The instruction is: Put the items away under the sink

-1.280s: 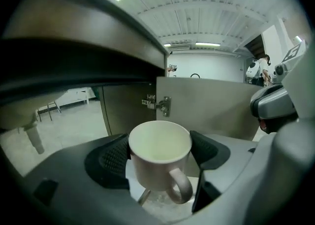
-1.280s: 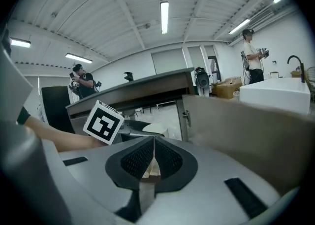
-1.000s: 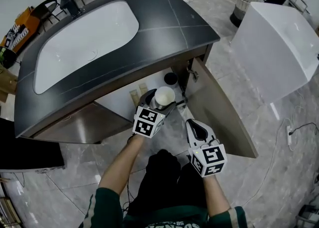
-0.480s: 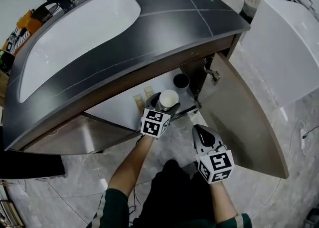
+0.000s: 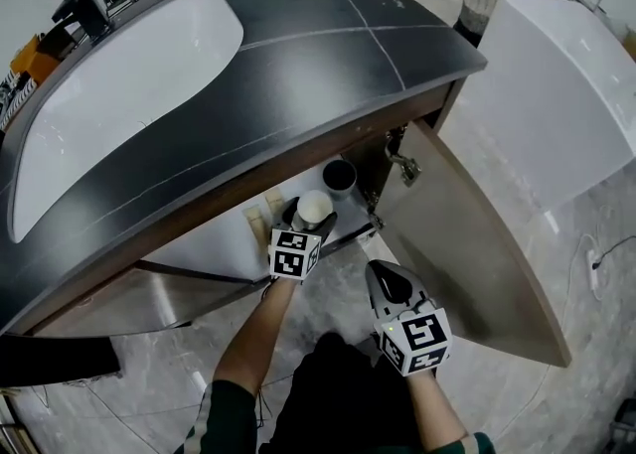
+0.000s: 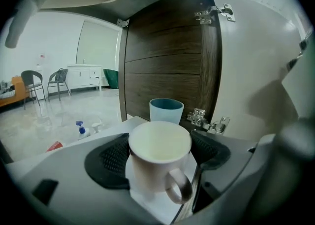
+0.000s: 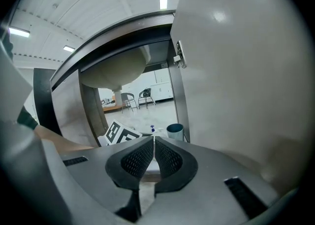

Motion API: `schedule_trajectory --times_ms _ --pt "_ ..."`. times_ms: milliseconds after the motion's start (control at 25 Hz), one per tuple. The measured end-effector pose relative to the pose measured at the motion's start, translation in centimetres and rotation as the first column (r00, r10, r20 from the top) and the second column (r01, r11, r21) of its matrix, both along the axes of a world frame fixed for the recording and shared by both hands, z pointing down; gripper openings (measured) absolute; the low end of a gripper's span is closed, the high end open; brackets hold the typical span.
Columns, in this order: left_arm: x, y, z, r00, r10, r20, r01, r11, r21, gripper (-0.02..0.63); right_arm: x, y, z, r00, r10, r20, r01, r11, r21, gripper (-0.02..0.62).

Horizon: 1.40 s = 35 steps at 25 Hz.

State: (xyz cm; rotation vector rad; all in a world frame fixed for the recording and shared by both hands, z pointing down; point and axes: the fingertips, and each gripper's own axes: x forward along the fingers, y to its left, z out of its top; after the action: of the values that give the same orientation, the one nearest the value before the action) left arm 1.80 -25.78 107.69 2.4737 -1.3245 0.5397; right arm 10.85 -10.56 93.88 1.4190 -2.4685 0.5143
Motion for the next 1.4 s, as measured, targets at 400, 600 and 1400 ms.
schedule_trajectory --times_ms 400,600,1400 --pt "-0.2 0.5 1.6 0.999 -0.023 0.029 0.023 1.0 0.003 0.399 0.5 0.1 0.2 1.0 0.017 0.001 -0.017 1.0 0.0 0.043" --pt "-0.5 1.0 1.4 0.998 -0.03 0.05 0.03 1.0 0.007 0.399 0.8 0.2 -0.2 1.0 0.021 0.01 -0.021 1.0 0.014 0.043" --pt "-2.1 12.9 -18.2 0.998 -0.054 -0.02 0.054 0.998 -0.008 0.01 -3.4 2.5 -15.1 0.999 -0.04 -0.003 0.04 0.999 -0.026 0.043"
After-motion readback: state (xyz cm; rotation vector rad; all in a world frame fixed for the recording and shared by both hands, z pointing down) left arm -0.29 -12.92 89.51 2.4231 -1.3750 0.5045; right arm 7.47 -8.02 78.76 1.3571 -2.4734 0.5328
